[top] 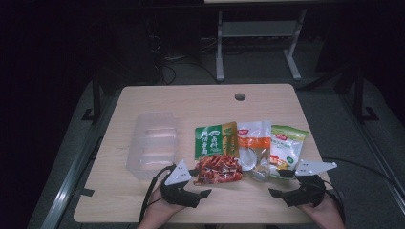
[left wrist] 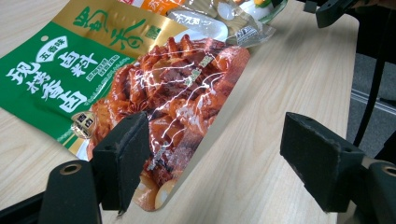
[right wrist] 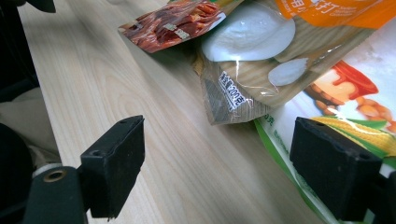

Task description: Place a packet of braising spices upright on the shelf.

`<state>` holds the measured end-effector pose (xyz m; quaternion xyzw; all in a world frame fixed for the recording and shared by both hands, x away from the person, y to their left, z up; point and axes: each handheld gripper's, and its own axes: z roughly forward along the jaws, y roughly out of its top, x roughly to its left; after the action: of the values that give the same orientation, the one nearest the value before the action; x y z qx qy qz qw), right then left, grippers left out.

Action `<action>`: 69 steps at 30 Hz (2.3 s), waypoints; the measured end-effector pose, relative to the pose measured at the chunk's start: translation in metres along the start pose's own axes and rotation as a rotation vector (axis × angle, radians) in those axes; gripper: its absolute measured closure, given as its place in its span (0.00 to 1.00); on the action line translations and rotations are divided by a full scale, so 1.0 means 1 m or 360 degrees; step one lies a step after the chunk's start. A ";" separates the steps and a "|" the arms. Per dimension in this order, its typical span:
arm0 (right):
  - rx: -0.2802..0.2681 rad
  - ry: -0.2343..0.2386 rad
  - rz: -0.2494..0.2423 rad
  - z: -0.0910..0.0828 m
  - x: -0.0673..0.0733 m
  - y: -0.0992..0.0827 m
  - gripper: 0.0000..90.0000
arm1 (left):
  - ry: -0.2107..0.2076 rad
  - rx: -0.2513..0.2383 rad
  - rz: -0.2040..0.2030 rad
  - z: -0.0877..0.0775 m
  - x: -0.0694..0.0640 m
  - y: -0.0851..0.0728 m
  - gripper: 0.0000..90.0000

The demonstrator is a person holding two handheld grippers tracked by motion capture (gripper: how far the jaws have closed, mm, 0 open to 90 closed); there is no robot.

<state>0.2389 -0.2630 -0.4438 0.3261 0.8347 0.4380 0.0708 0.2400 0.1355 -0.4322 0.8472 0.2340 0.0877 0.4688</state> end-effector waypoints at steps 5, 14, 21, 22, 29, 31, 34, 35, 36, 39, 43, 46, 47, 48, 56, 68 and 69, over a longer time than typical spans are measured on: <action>0.0009 0.0040 0.0050 0.005 -0.004 0.003 0.18 | -0.0009 0.0002 -0.0016 0.001 0.004 0.003 0.28; 0.0023 0.0062 0.0006 0.010 -0.007 0.028 0.17 | -0.0028 -0.0002 -0.0004 0.011 0.009 0.014 0.31; 0.0001 0.0068 -0.0077 0.010 -0.008 0.070 0.17 | -0.0038 0.0010 0.0028 0.030 0.010 0.020 0.33; 0.0003 0.0076 -0.0098 0.010 -0.009 0.076 0.17 | -0.0037 0.0019 0.0029 0.031 0.010 0.020 0.33; 0.0078 0.0115 -0.0153 0.025 -0.012 0.111 0.17 | -0.0023 0.0048 0.0027 0.035 0.013 0.015 0.38; 0.0106 0.0139 -0.0145 0.031 -0.015 0.122 0.17 | -0.0025 0.0056 0.0031 0.035 0.016 0.014 0.40; 0.0152 0.0149 -0.0141 0.042 -0.018 0.138 0.16 | -0.0030 0.0053 0.0042 0.034 0.017 0.013 0.47; 0.0169 0.0174 -0.0136 0.050 -0.020 0.146 0.18 | -0.0023 0.0062 0.0044 0.034 0.017 0.014 0.47; 0.0169 0.0174 -0.0136 0.050 -0.020 0.146 0.18 | -0.0017 0.0061 0.0036 0.034 0.017 0.014 0.47; 0.0252 0.0174 -0.0139 0.071 -0.023 0.161 0.18 | -0.0005 0.0045 -0.0003 0.035 0.019 0.013 0.48; 0.0312 0.0156 -0.0116 0.083 -0.029 0.168 0.18 | 0.0001 0.0081 -0.0011 0.035 0.021 0.011 0.49; 0.0361 0.0140 -0.0058 0.096 -0.039 0.172 0.21 | 0.0012 0.0086 -0.0021 0.038 0.021 0.010 0.49; 0.0425 0.0091 -0.0032 0.106 -0.052 0.170 0.22 | 0.0008 0.0092 -0.0034 0.039 0.021 0.009 0.49; 0.0425 0.0091 -0.0032 0.106 -0.052 0.170 0.22 | 0.0008 0.0099 -0.0017 0.039 0.022 0.009 0.49; 0.0531 0.0098 0.0106 0.134 -0.072 0.161 0.31 | -0.0007 0.0164 -0.0051 0.045 0.024 0.006 0.50; 0.0570 0.0150 0.0235 0.145 -0.075 0.156 0.70 | -0.0014 0.0216 -0.0034 0.056 0.023 0.003 0.52; 0.0555 0.0160 0.0251 0.144 -0.076 0.156 0.75 | -0.0013 0.0218 -0.0033 0.056 0.023 0.003 0.53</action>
<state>0.4309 -0.1476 -0.4225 0.3756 0.8723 0.3068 -0.0629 0.2819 0.1033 -0.4617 0.8752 0.2462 0.0632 0.4115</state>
